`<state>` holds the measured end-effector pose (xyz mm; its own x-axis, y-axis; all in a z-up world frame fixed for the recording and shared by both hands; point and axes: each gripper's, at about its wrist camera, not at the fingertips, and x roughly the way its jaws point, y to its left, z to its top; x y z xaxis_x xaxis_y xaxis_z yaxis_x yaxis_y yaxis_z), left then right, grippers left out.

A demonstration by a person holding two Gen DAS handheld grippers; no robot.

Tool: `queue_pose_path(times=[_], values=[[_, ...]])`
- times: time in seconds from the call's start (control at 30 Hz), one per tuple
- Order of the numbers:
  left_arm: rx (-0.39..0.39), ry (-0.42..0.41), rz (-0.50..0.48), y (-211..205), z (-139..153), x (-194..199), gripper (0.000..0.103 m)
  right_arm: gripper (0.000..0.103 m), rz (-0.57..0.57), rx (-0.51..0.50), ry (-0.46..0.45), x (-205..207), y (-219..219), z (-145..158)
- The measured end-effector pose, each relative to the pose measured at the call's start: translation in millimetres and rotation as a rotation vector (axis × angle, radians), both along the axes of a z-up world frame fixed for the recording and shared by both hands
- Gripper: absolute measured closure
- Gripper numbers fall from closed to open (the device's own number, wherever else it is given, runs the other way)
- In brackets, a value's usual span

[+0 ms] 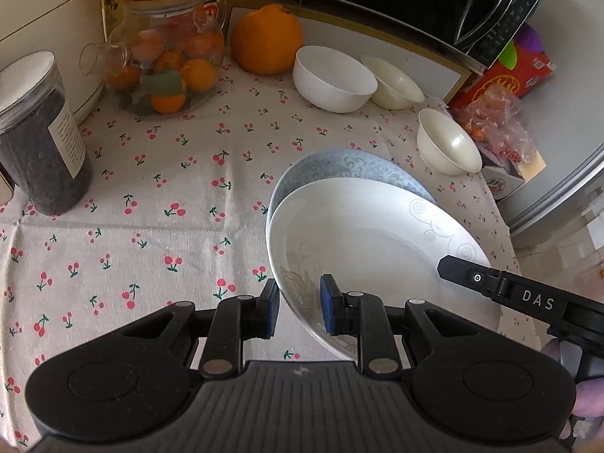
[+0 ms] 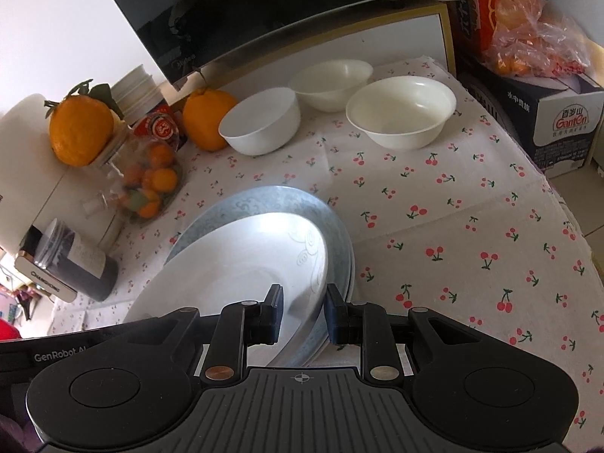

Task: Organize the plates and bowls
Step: 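Carry the white plate with both grippers onto the blue-patterned plate stack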

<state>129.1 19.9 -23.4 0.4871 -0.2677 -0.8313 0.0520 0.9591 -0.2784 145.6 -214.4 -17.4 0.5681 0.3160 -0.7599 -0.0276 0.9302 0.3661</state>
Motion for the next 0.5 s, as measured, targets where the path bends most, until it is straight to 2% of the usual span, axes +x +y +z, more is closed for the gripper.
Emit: queue_pose_path(times=[0.5], values=[[0.037, -0.006, 0.009, -6, -3, 1, 0.081, 0.079, 0.045, -0.152, -0.053, -1, 19, 5]])
